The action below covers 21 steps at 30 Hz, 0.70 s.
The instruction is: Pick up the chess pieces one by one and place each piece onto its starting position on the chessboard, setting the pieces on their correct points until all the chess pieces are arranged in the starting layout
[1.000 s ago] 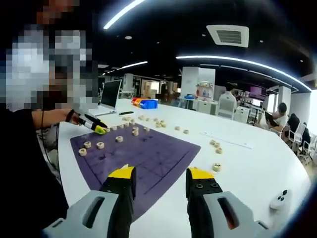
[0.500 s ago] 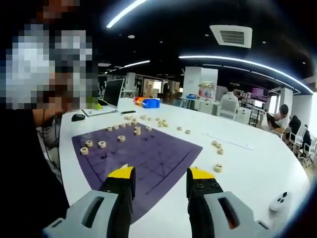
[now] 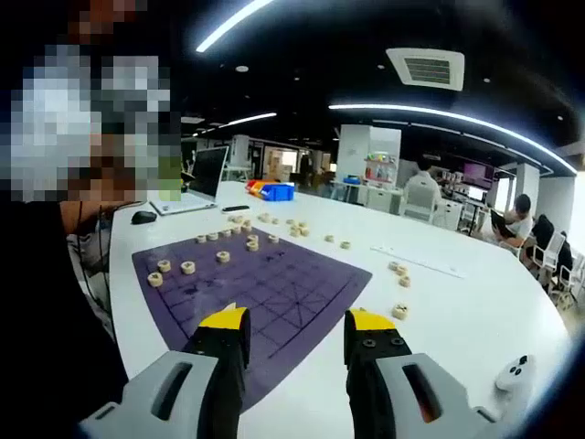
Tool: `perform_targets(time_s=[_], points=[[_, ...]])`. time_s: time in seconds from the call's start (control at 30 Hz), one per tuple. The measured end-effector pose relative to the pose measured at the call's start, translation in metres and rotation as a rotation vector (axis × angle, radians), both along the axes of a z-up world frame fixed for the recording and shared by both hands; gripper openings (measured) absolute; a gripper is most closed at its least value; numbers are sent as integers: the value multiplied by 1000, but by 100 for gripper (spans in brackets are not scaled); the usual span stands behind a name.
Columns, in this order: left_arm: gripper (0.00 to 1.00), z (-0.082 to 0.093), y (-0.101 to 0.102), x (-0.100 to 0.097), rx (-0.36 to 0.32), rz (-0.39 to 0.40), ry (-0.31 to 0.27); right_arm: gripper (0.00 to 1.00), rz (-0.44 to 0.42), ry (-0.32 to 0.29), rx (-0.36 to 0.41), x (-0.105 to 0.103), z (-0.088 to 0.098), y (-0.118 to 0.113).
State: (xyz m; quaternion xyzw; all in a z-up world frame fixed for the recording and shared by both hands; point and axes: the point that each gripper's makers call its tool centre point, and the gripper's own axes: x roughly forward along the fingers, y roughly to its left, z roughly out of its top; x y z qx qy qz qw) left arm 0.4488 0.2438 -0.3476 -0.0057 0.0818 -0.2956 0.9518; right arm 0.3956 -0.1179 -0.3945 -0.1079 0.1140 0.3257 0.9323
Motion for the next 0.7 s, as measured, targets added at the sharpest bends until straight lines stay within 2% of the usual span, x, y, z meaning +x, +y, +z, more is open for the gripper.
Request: perform_targets(time_s=[0.2,0.4,0.57,0.7], points=[[50,-7,-5,-1,16,-25,14,42,-17,-7,4,1,3,-4],[48,-10,-19,4,39,-66,26,42,-34,-14,16,3,5,-8],[48,-3,-54,6,81,-197,38,42,-36,-17,22,-1,4,-10],[48,0,-88,15,156,-288,35,42,-46,-16,26,-3,3,-14]])
